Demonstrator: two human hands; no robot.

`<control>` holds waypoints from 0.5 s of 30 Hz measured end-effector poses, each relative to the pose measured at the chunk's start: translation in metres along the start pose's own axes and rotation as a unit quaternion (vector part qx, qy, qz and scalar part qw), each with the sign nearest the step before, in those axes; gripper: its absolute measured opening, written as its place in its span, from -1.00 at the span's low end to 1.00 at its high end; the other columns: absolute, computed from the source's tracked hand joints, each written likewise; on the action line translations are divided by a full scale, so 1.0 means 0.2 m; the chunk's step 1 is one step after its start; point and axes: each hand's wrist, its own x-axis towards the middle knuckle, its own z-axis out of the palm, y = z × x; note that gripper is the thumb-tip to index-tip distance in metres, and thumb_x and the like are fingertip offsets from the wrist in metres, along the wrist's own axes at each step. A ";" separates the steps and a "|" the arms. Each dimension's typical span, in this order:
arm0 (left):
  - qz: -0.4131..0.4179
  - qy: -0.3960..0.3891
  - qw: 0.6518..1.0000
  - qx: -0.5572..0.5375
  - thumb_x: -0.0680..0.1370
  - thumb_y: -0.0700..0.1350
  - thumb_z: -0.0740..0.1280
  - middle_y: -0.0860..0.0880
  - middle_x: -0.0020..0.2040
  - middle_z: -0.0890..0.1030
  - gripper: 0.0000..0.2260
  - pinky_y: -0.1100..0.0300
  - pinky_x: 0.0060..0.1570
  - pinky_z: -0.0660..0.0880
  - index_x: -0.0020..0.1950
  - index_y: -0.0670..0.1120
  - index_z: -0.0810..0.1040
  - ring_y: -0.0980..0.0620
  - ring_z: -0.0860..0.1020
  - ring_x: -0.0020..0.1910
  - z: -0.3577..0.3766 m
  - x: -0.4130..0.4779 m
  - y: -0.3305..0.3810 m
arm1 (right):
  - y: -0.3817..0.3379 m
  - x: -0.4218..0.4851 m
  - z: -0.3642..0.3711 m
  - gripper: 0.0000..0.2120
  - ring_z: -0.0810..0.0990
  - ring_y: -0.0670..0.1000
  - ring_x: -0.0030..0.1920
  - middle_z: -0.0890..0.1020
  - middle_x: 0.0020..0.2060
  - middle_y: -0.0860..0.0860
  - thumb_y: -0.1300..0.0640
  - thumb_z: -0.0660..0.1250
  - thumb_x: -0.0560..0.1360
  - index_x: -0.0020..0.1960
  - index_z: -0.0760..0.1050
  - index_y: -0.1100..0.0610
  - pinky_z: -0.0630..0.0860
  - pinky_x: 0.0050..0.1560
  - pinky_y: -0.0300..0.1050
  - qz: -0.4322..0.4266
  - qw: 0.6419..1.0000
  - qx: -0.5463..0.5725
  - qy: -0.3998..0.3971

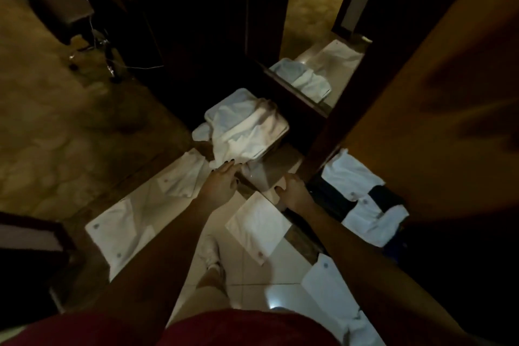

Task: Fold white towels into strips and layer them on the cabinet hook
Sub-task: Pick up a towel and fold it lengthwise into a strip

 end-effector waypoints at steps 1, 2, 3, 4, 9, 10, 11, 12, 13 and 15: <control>-0.007 -0.013 1.000 0.002 0.63 -0.17 0.21 -0.10 0.55 0.23 -0.54 0.06 0.43 0.20 0.53 -0.10 0.26 -0.04 0.19 0.53 -0.04 0.05 -0.09 | -0.07 0.07 0.04 -0.52 0.40 0.24 0.35 0.42 0.35 0.28 0.12 0.25 0.61 0.45 0.28 0.32 0.32 0.32 -0.01 0.006 1.000 0.001 0.003; -0.014 -0.027 1.000 0.004 0.64 -0.13 0.20 -0.09 0.56 0.20 -0.53 0.03 0.45 0.19 0.55 -0.09 0.21 -0.05 0.17 0.54 -0.09 0.11 -0.17 | -0.14 0.14 0.08 -0.49 0.37 0.23 0.38 0.39 0.38 0.26 0.11 0.25 0.62 0.48 0.25 0.30 0.30 0.33 -0.03 0.013 1.000 0.003 0.005; -0.018 -0.038 0.999 0.006 0.65 -0.11 0.18 -0.09 0.57 0.17 -0.52 0.00 0.47 0.16 0.57 -0.07 0.18 -0.05 0.14 0.55 -0.13 0.16 -0.25 | -0.20 0.21 0.12 -0.47 0.36 0.21 0.40 0.37 0.41 0.24 0.11 0.25 0.62 0.50 0.21 0.29 0.29 0.33 -0.03 0.022 1.000 0.003 0.004; -0.021 -0.043 0.999 0.007 0.65 -0.10 0.18 -0.08 0.58 0.16 -0.51 -0.02 0.48 0.14 0.57 -0.06 0.16 -0.06 0.13 0.55 -0.18 0.21 -0.33 | -0.25 0.27 0.16 -0.46 0.35 0.20 0.40 0.36 0.41 0.23 0.09 0.25 0.62 0.51 0.19 0.28 0.31 0.33 -0.04 0.035 0.999 0.001 0.002; -0.029 -0.082 0.996 0.019 0.63 -0.03 0.23 -0.09 0.58 0.14 -0.47 -0.11 0.47 0.16 0.57 -0.04 0.16 -0.09 0.12 0.55 -0.35 0.45 -0.64 | -0.46 0.46 0.29 -0.42 0.38 0.14 0.39 0.37 0.41 0.21 0.04 0.20 0.64 0.55 0.08 0.24 0.28 0.37 -0.08 0.084 0.996 -0.024 -0.012; -0.022 -0.098 0.995 0.028 0.63 -0.01 0.23 -0.08 0.59 0.13 -0.46 -0.13 0.46 0.15 0.58 -0.02 0.15 -0.09 0.12 0.55 -0.37 0.50 -0.68 | -0.49 0.49 0.30 -0.40 0.35 0.16 0.42 0.33 0.44 0.20 0.04 0.20 0.64 0.56 0.06 0.22 0.26 0.40 -0.07 0.090 0.996 -0.022 -0.018; -0.015 -0.111 0.993 0.036 0.63 0.01 0.22 -0.07 0.59 0.12 -0.45 -0.14 0.46 0.14 0.58 -0.02 0.13 -0.09 0.11 0.55 -0.39 0.54 -0.71 | -0.52 0.53 0.30 -0.40 0.33 0.17 0.43 0.31 0.46 0.20 0.05 0.21 0.64 0.57 0.05 0.21 0.25 0.42 -0.04 0.098 0.995 -0.013 -0.019; -0.007 -0.122 0.992 0.041 0.63 0.02 0.22 -0.06 0.59 0.11 -0.45 -0.15 0.46 0.13 0.59 -0.01 0.12 -0.08 0.09 0.56 -0.40 0.59 -0.73 | -0.54 0.57 0.29 -0.40 0.32 0.18 0.43 0.29 0.47 0.20 0.05 0.22 0.64 0.57 0.06 0.20 0.25 0.43 -0.02 0.107 0.994 -0.005 -0.016; 0.000 -0.131 0.990 0.044 0.63 0.02 0.21 -0.06 0.60 0.10 -0.44 -0.16 0.47 0.13 0.59 0.00 0.10 -0.08 0.08 0.56 -0.41 0.65 -0.74 | -0.56 0.62 0.28 -0.40 0.32 0.19 0.44 0.28 0.47 0.21 0.06 0.23 0.63 0.57 0.07 0.18 0.25 0.43 0.00 0.116 0.993 0.004 -0.012; 0.015 -0.146 0.988 0.045 0.64 0.02 0.21 -0.07 0.60 0.10 -0.44 -0.18 0.47 0.13 0.59 0.00 0.10 -0.08 0.07 0.57 -0.42 0.76 -0.76 | -0.59 0.73 0.26 -0.40 0.30 0.20 0.44 0.29 0.47 0.21 0.09 0.24 0.62 0.57 0.08 0.17 0.26 0.43 0.05 0.134 0.991 0.026 -0.006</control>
